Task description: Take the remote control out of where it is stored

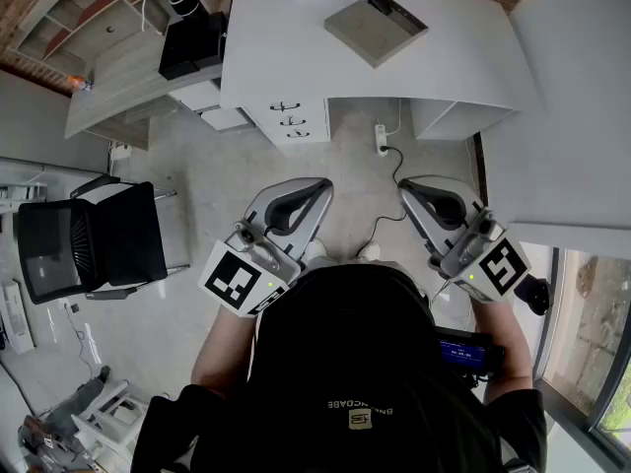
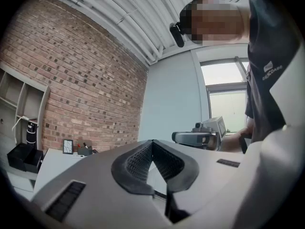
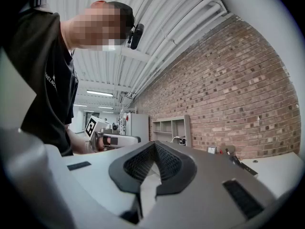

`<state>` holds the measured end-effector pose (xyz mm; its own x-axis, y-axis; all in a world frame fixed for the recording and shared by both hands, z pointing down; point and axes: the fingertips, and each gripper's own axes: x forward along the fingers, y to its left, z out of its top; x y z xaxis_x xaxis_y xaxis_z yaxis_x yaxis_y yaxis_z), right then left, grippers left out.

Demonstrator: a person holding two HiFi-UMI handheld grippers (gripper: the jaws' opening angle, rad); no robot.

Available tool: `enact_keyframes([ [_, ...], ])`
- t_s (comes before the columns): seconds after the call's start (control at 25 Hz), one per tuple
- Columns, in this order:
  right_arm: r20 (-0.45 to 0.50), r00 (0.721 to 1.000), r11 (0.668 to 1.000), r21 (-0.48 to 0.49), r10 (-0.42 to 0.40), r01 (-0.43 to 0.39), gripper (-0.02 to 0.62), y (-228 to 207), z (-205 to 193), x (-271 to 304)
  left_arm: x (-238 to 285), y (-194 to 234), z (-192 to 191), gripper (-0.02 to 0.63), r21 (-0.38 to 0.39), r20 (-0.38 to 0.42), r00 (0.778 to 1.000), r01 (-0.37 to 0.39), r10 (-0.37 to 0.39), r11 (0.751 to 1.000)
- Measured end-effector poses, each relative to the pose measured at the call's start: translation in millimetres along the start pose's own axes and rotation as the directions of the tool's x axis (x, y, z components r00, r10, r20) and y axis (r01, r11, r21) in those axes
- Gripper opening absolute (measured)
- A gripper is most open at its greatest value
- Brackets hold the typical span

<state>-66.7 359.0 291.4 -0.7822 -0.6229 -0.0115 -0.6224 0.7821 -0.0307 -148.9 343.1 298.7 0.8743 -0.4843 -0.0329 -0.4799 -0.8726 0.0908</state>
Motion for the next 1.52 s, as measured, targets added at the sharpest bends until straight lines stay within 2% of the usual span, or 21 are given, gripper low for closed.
enact_keyframes([
  [0.6,-0.009,1.0,0.999,0.032,0.008,-0.008,0.006,8,-7,22,-28,30,-5,0.006,-0.027,-0.012,1.0,-0.025,0.025,0.999],
  [1.2,-0.058,0.998,0.998,0.043,-0.033,0.035,0.006,29,-20,79,-82,89,-15,0.006,-0.092,-0.005,0.999,-0.036,0.035,0.995],
  [1.52,-0.074,0.995,0.995,0.068,-0.066,0.071,0.006,23,-27,88,-89,102,-27,0.006,-0.117,-0.015,0.999,-0.036,0.034,0.992],
])
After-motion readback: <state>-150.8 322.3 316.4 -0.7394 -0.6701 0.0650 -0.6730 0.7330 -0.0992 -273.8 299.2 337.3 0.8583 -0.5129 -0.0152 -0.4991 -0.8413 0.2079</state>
